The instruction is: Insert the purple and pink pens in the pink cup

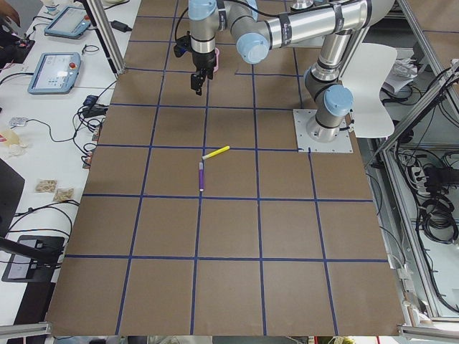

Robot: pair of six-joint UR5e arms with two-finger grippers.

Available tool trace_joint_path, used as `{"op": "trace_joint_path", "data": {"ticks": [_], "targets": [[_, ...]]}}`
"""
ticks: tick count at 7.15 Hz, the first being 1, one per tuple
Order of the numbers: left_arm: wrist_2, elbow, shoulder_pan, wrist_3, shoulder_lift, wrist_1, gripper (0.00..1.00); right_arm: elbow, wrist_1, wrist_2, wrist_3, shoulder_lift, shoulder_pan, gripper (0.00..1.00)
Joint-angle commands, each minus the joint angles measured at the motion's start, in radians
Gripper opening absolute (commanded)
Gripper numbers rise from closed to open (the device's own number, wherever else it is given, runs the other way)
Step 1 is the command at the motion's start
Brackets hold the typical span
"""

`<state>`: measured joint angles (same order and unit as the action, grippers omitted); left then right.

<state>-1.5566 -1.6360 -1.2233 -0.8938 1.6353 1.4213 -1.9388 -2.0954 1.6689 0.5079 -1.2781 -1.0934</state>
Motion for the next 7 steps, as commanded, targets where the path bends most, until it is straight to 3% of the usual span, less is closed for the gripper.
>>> {"op": "trace_joint_path", "data": {"ticks": [1, 3, 4, 7], "targets": [[0.068, -0.002, 0.156, -0.445, 0.069, -0.024, 1.0, 0.003, -0.038, 0.026, 0.046, 0.054, 0.038, 0.97], [0.189, 0.013, 0.301, -0.852, 0.189, -0.073, 1.0, 0.001, -0.064, 0.026, 0.046, 0.075, 0.038, 0.86], [0.266, 0.018, 0.361, -0.996, 0.252, -0.074, 1.0, 0.006, -0.066, 0.026, 0.044, 0.091, 0.038, 0.86], [0.392, 0.044, 0.465, -1.219, 0.424, -0.073, 0.98, 0.006, -0.081, 0.026, 0.032, 0.102, 0.038, 0.64]]}}
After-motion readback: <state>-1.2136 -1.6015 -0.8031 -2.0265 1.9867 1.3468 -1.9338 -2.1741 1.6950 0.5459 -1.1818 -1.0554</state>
